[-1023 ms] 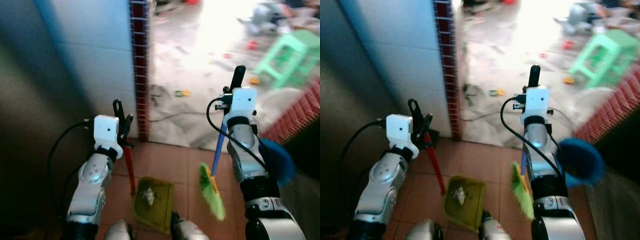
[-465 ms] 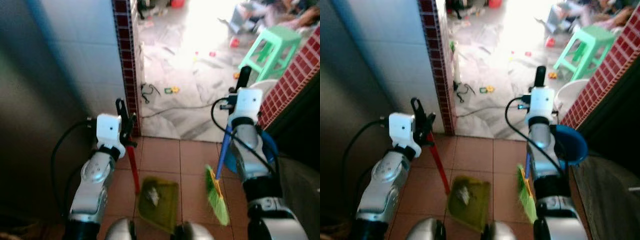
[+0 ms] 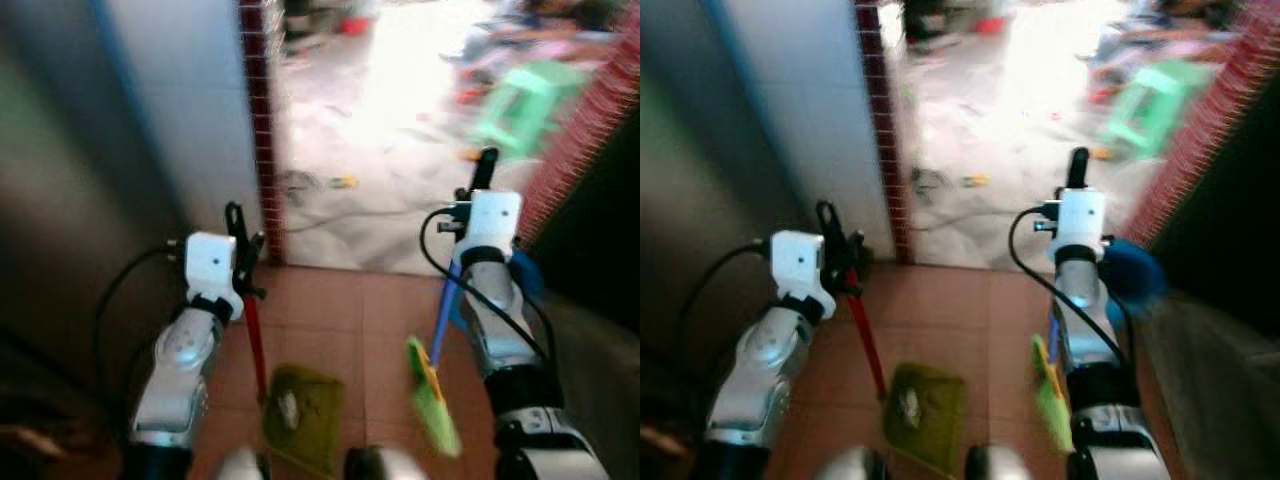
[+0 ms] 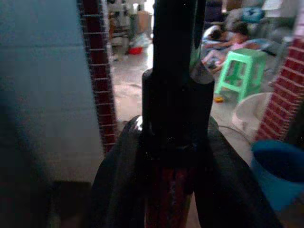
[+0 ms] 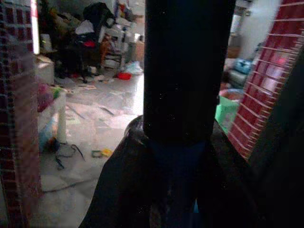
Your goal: Sweep floor
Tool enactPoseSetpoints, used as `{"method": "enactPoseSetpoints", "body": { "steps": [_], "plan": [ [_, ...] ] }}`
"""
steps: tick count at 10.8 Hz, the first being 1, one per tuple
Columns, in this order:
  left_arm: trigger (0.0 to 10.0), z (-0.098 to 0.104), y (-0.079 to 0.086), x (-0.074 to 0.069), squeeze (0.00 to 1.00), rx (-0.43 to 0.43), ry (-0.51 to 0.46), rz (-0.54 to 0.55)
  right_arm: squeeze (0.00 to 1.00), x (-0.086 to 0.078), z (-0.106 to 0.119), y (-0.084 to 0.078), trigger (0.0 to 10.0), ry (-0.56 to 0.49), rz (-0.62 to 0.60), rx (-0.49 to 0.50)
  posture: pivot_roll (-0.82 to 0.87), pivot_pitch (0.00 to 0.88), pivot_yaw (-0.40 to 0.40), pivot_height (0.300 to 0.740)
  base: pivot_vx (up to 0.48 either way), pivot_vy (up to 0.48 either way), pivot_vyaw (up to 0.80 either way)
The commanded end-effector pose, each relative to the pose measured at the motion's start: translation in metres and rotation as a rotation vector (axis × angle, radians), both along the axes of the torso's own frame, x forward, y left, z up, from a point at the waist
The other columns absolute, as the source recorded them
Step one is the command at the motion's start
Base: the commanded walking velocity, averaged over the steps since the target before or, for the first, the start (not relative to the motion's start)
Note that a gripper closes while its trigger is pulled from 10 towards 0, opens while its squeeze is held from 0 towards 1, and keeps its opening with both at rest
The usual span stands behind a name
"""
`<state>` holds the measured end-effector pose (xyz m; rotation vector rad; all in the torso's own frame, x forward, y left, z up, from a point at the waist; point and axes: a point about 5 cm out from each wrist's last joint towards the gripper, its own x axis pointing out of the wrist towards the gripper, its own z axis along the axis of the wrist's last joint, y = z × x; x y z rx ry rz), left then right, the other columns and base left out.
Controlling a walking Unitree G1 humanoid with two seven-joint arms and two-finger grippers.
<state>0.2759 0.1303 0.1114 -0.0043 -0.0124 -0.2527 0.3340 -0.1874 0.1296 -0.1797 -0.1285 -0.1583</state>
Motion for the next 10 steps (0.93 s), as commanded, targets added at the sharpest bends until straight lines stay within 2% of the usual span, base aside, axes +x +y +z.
{"method": "enactPoseSetpoints", "body": {
  "steps": [1,4,7,10],
  "plan": [
    [10.0,0.011,-0.003,0.003,0.00,-0.009,-0.054,-0.014,0.00,0.002,0.011,0.001,10.0,-0.039,0.003,-0.009,-0.02,0.000,0.007,0.740,0.000,0.000,-0.56],
    [10.0,0.010,0.002,0.003,0.00,-0.019,-0.052,0.019,0.00,0.000,0.008,-0.002,10.0,-0.032,-0.001,-0.009,-0.02,0.000,0.004,0.740,0.000,0.000,-0.14],
    [10.0,0.020,0.015,0.012,0.00,-0.084,-0.080,0.066,0.00,-0.001,0.011,-0.004,10.0,-0.038,-0.012,-0.022,-0.04,0.000,0.010,0.740,0.000,0.000,-0.57],
    [10.0,0.035,0.022,0.020,0.00,-0.129,-0.127,0.076,0.00,-0.003,0.005,-0.022,10.0,0.007,-0.125,-0.101,-0.04,0.000,0.011,0.740,0.184,0.000,0.00]
  ]
}}
